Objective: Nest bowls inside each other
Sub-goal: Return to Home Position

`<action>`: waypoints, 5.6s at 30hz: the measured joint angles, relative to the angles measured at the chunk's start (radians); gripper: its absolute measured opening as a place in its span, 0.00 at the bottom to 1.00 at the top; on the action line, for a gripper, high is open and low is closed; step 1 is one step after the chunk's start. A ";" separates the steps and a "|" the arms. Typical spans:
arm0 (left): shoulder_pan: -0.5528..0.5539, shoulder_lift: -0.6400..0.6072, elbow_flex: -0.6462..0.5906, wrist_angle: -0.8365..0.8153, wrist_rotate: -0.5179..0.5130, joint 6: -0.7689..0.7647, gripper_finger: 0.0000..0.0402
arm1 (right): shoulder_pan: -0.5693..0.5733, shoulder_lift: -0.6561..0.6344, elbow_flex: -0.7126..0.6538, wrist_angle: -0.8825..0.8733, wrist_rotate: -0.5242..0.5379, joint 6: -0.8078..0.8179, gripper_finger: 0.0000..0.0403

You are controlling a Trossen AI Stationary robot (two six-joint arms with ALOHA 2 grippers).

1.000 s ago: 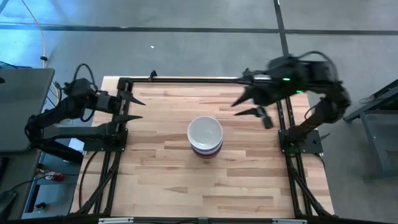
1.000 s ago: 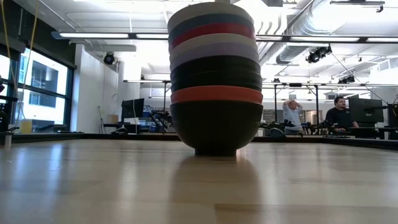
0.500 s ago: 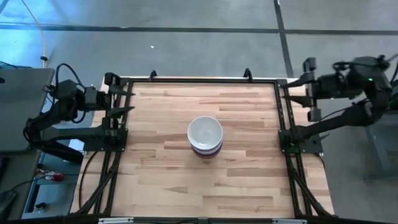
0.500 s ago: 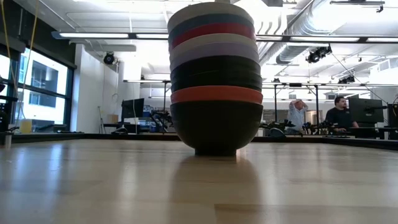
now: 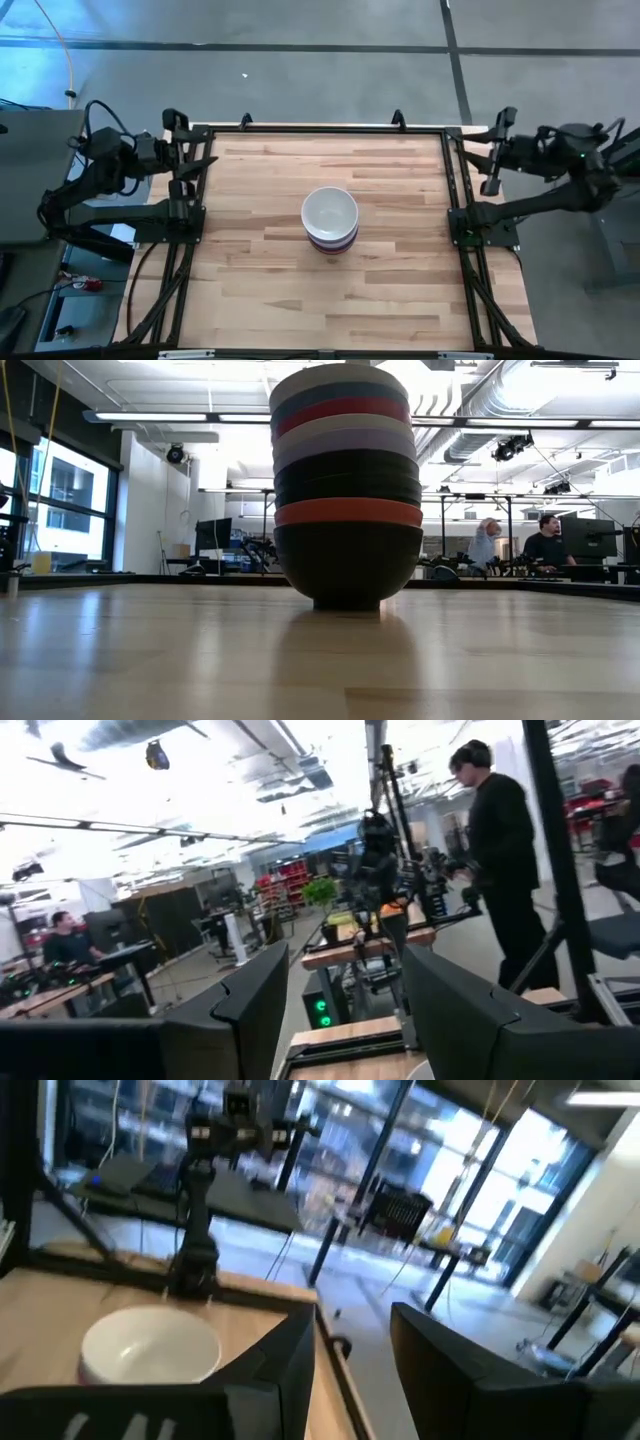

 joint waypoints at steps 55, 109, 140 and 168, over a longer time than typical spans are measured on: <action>0.000 0.118 -0.002 -0.094 0.088 -0.036 0.47 | -0.022 -0.513 -0.745 0.371 0.102 0.260 0.31; 0.112 -0.296 -0.782 0.584 0.176 -0.242 0.47 | -0.023 -0.521 -1.169 0.813 -0.194 0.349 0.31; 0.110 -0.295 -0.814 0.609 0.371 -0.358 0.47 | -0.028 -0.516 -1.208 0.819 -0.264 0.341 0.31; -0.226 -0.257 -0.885 0.545 -0.104 -0.234 0.47 | -0.028 -0.516 -1.209 0.795 -0.264 0.335 0.31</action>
